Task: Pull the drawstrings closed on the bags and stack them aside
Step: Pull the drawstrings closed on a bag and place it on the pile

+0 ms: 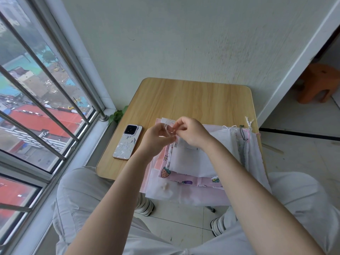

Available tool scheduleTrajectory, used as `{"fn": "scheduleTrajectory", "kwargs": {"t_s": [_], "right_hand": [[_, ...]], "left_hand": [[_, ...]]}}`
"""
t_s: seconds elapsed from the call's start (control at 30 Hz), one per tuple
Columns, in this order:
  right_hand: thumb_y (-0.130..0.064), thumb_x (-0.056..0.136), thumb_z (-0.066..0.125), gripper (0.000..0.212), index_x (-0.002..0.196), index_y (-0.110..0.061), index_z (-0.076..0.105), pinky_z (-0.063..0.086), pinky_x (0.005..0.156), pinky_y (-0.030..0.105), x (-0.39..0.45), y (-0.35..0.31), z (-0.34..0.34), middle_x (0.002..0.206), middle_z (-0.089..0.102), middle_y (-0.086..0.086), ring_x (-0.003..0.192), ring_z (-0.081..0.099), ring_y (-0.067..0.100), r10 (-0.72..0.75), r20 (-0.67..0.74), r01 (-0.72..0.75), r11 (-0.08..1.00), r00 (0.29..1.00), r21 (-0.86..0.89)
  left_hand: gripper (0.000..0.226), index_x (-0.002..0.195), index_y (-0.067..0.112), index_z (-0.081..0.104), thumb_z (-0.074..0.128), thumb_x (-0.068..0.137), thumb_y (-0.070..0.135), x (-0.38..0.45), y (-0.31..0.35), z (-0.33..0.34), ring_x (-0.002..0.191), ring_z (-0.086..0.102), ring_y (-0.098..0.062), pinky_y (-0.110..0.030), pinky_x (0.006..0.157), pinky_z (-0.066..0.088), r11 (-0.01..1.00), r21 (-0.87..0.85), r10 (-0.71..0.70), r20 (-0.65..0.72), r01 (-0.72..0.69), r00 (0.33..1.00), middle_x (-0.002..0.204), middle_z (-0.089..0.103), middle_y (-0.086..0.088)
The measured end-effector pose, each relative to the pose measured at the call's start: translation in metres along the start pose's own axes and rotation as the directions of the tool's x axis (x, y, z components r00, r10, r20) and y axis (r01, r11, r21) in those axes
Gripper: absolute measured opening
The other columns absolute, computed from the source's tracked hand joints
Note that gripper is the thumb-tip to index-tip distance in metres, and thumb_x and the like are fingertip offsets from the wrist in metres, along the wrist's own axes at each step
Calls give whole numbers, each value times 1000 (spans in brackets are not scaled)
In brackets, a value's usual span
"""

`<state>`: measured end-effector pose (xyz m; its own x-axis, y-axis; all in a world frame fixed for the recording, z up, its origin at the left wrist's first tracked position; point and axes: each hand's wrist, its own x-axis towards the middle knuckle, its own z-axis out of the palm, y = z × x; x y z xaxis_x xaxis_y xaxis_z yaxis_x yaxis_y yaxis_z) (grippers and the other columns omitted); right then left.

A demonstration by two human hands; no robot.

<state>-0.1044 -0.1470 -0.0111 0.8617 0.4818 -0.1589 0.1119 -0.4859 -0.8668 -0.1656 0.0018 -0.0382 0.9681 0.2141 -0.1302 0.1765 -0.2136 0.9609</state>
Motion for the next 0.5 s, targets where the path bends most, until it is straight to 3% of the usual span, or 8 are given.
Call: {"fn": "scheduleTrajectory", "kwargs": {"t_s": [0.1, 0.17, 0.3, 0.43, 0.5], "right_hand": [[-10, 90, 61, 8, 92, -17, 63, 43, 66, 19, 4, 4, 3, 92, 71, 3, 84, 64, 12, 44, 26, -43, 999, 999, -27], [-9, 88, 63, 9, 88, -19, 64, 44, 69, 21, 6, 7, 4, 96, 71, 5, 92, 65, 16, 79, 16, -78, 997, 997, -7], [-15, 87, 68, 2, 86, -16, 68, 42, 68, 22, 6, 9, 6, 87, 66, -2, 86, 59, 12, 132, 40, -133, 991, 990, 23], [-13, 88, 69, 7, 85, -8, 73, 39, 76, 16, 5, 15, 5, 74, 62, -17, 80, 47, -7, 165, 134, -187, 966, 977, 178], [-13, 87, 71, 5, 87, -8, 74, 43, 85, 21, 6, 20, 5, 74, 65, -15, 78, 51, -3, 182, 176, -223, 942, 967, 250]], "left_hand": [[23, 79, 19, 60, 80, 73, 10, 2, -3, 0, 81, 72, -18, -38, 78, 58, 991, 110, 76, -40, -71, 996, 82, 73, -2], [21, 76, 21, 58, 76, 74, 11, 0, -5, 1, 74, 71, -15, -34, 69, 56, 972, 212, 133, -120, -105, 984, 75, 71, 2], [21, 73, 24, 56, 72, 78, 11, -4, -10, 8, 64, 63, 2, -13, 57, 40, 919, 366, 245, -231, -149, 942, 68, 67, 11], [14, 76, 22, 60, 72, 79, 16, -6, -15, 13, 71, 68, -5, -23, 64, 51, 918, 359, 274, -260, -170, 926, 71, 71, 8], [10, 79, 18, 66, 76, 79, 14, -7, -17, 12, 72, 68, -5, -21, 66, 52, 919, 358, 278, -289, -166, 916, 73, 71, 9]]}}
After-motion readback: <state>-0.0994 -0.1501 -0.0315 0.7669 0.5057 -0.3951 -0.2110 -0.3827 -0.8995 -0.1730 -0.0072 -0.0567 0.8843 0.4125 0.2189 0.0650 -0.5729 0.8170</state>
